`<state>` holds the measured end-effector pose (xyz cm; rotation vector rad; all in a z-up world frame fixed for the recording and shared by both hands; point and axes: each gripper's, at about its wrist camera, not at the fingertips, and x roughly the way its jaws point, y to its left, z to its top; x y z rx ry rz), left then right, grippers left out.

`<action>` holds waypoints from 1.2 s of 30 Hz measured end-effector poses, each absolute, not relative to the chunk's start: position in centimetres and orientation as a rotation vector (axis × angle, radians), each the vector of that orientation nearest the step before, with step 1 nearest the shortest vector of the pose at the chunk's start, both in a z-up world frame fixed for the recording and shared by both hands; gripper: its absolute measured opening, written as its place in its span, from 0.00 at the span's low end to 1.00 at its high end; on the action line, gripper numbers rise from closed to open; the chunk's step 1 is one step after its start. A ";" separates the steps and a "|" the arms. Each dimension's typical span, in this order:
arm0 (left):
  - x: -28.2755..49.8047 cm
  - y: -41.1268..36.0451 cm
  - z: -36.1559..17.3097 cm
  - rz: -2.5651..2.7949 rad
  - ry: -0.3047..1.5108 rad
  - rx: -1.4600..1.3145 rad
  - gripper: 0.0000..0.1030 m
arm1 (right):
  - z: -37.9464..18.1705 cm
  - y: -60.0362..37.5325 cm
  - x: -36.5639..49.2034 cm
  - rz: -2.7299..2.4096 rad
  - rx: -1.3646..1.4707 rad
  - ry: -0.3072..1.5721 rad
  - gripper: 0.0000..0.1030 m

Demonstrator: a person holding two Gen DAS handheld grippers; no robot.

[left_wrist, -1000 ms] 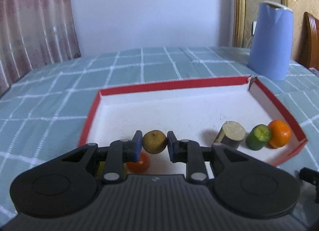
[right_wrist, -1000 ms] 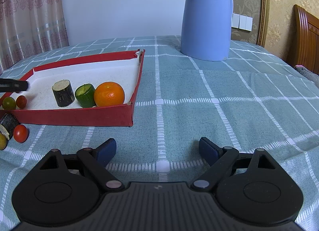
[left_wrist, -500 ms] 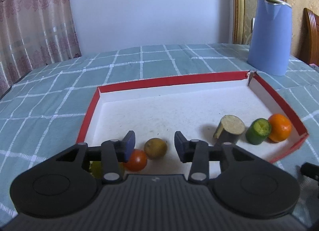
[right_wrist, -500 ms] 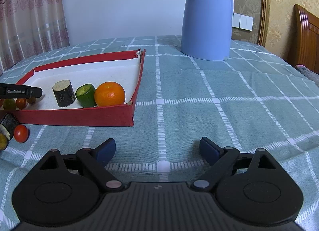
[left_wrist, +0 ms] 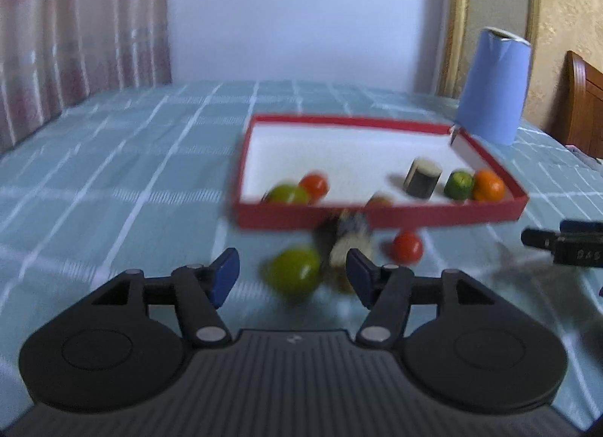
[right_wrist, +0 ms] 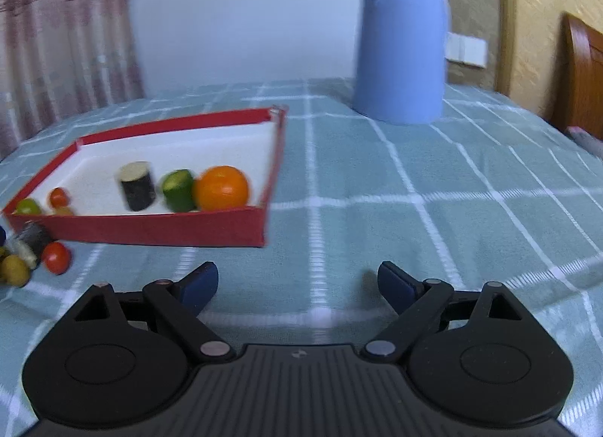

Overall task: Organize fruits
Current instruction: 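Move the right gripper to the red cherry tomato and grasp it, then carry the red cherry tomato into the tray and open the right gripper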

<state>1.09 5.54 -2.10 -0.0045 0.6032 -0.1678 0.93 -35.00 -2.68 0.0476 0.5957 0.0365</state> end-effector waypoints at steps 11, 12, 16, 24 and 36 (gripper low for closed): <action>0.8 7.0 -4.0 -0.124 0.633 -0.010 0.65 | -0.9 -25.2 0.0 0.321 -0.083 0.523 0.83; 0.8 6.9 -4.1 -0.126 0.633 -0.004 0.66 | -0.9 -24.5 0.3 0.336 -0.085 0.526 0.81; 0.8 6.5 -4.2 -0.122 0.630 0.019 0.67 | -1.3 -22.9 1.2 0.369 -0.105 0.546 0.72; 1.1 6.3 -4.3 -0.124 0.633 0.028 0.72 | -2.3 -21.3 2.9 0.398 -0.109 0.612 0.49; 1.2 6.3 -4.4 -0.120 0.637 0.028 0.77 | -2.6 -21.2 3.2 0.424 -0.098 0.611 0.24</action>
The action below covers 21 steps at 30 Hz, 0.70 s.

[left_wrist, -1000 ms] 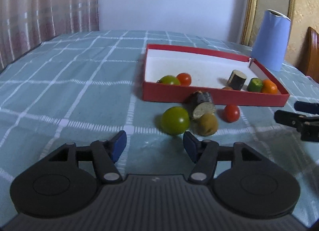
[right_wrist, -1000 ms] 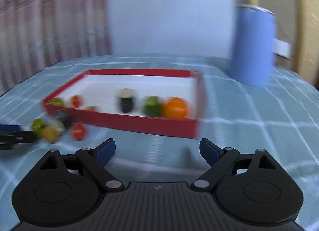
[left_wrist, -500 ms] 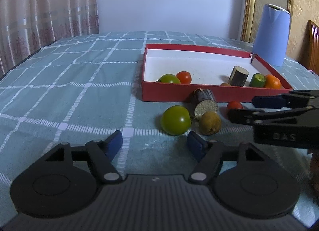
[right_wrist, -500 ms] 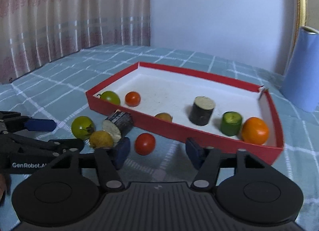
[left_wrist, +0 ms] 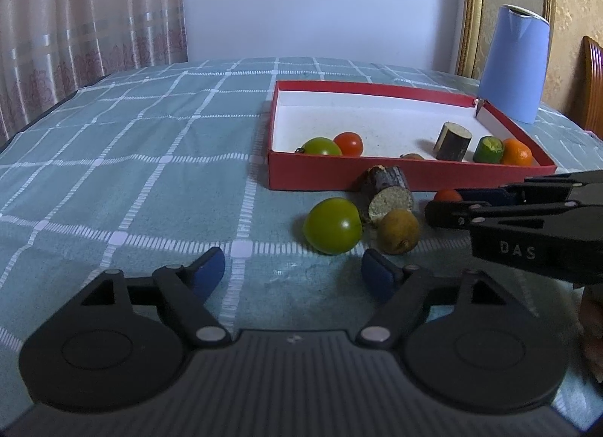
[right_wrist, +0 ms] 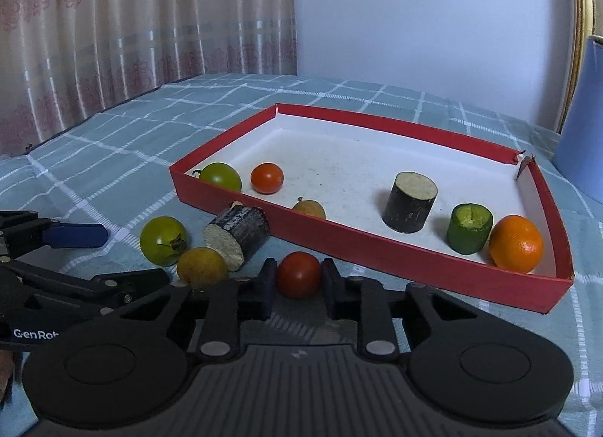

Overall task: Organize fruits
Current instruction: 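Carry the red cherry tomato into the tray and open the right gripper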

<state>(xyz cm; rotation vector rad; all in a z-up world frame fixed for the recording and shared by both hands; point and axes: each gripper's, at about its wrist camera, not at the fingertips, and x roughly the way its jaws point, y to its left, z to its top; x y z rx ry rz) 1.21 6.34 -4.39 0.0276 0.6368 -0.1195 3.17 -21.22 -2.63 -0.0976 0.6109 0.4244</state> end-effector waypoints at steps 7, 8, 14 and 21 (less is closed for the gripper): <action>1.2 6.4 -4.4 -0.120 0.637 0.027 0.78 | -1.2 -22.3 2.0 0.437 -0.067 0.559 0.23; 1.2 6.3 -4.4 -0.120 0.637 0.027 0.78 | -0.7 -22.4 1.7 0.439 -0.068 0.537 0.24; 1.2 6.4 -4.5 -0.121 0.637 0.025 0.78 | 1.7 -23.5 3.1 0.374 -0.095 0.450 0.23; 1.3 6.4 -4.5 -0.123 0.639 0.025 0.79 | 1.1 -23.0 8.1 0.300 -0.126 0.487 0.23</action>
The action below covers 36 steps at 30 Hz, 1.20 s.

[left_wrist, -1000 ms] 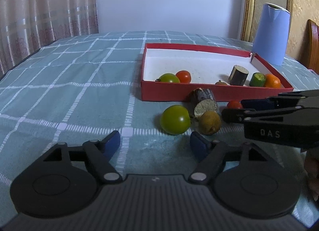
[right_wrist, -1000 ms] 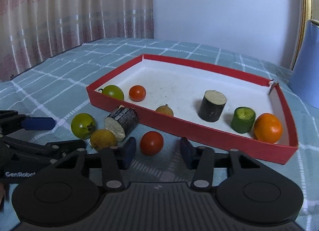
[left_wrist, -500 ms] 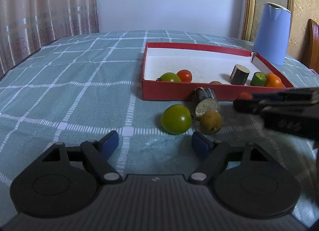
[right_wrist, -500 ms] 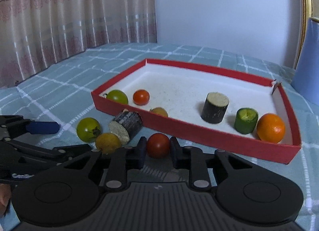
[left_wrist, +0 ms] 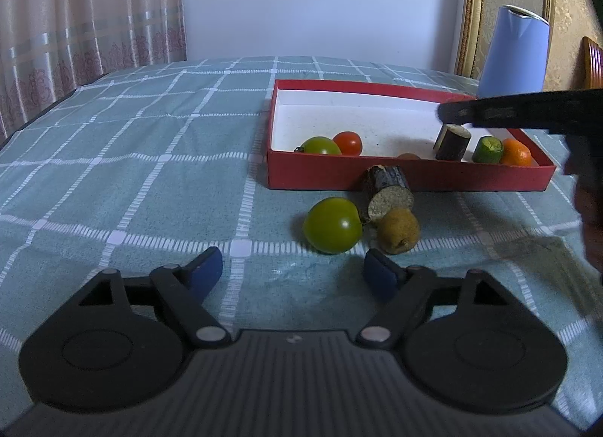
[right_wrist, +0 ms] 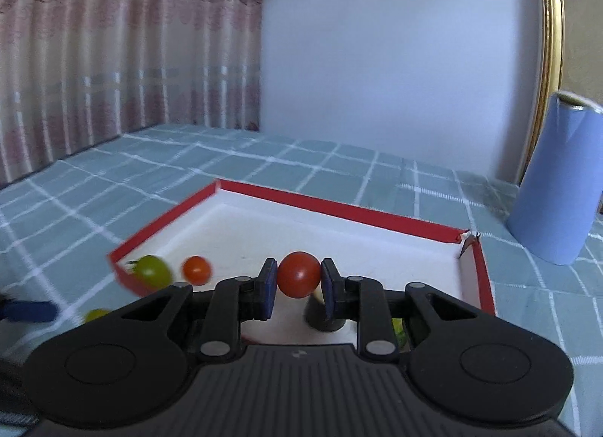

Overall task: Organize fruits
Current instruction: 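Carry the red cherry tomato into the tray and open the right gripper, then grasp the large green tomato with the left gripper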

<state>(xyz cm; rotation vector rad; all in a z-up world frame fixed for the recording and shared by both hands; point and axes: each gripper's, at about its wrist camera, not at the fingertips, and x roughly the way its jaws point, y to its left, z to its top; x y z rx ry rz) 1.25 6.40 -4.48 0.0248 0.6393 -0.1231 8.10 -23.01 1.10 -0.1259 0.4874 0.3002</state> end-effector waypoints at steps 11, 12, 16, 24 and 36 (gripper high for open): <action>1.3 6.4 -4.6 -0.126 0.644 0.026 0.83 | -0.8 -19.6 9.9 0.311 -0.269 0.496 0.23; 1.4 6.3 -4.6 -0.127 0.644 0.025 0.83 | -0.7 -19.6 9.8 0.311 -0.262 0.496 0.23; 1.4 6.3 -4.6 -0.126 0.644 0.026 0.83 | -0.6 -19.6 9.9 0.313 -0.262 0.501 0.24; 1.3 6.4 -4.6 -0.125 0.642 0.024 0.83 | 0.8 -21.6 7.5 0.295 -0.200 0.480 0.56; 1.3 6.3 -4.5 -0.118 0.644 0.032 0.84 | -1.3 -30.1 1.9 0.155 -0.101 0.544 0.59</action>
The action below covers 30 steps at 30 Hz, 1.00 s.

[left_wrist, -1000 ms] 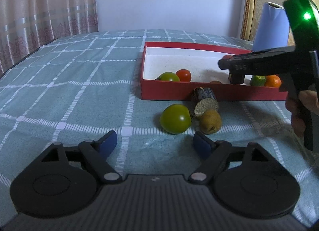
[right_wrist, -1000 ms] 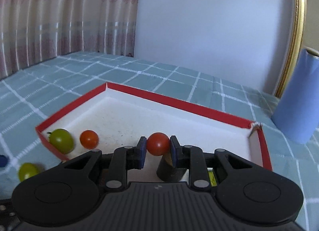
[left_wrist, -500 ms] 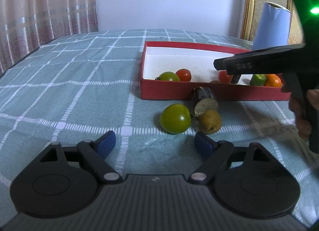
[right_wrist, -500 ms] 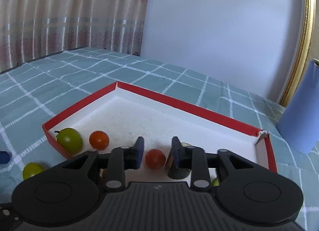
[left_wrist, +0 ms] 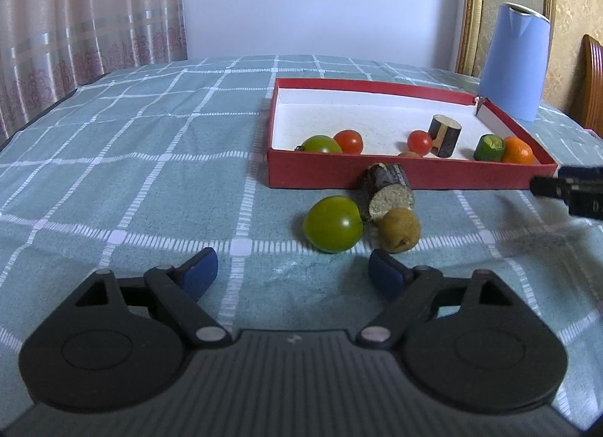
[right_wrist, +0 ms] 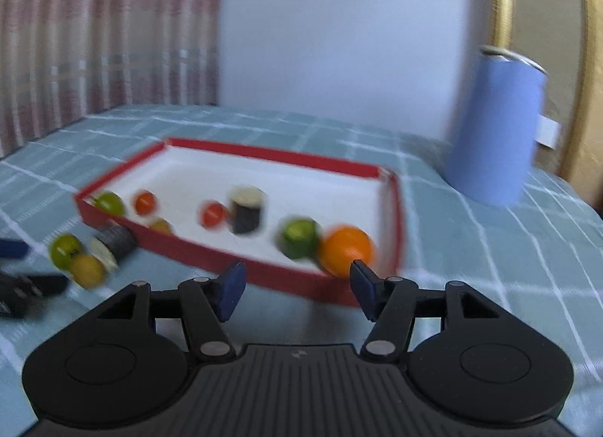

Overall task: Organize fruits
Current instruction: 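Grasp the large green tomato with the left gripper, then carry the green tomato into the tray and open the left gripper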

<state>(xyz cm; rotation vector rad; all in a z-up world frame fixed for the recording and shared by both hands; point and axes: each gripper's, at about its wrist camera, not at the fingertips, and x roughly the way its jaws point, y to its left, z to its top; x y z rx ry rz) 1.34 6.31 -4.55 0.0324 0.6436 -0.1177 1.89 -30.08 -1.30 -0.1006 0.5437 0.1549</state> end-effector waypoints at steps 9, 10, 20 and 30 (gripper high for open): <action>1.5 6.0 -4.1 -0.062 0.637 0.043 0.83 | -3.4 -33.2 3.3 0.139 0.059 0.633 0.59; 1.6 6.0 -3.9 -0.065 0.635 0.034 0.83 | -3.4 -33.4 3.2 0.143 0.068 0.630 0.60; 3.4 5.1 -3.7 -0.074 0.651 0.038 0.71 | -3.4 -33.8 3.2 0.143 0.100 0.629 0.72; 2.9 3.3 -3.8 -0.118 0.624 0.082 0.30 | -3.5 -33.4 3.3 0.140 0.072 0.638 0.74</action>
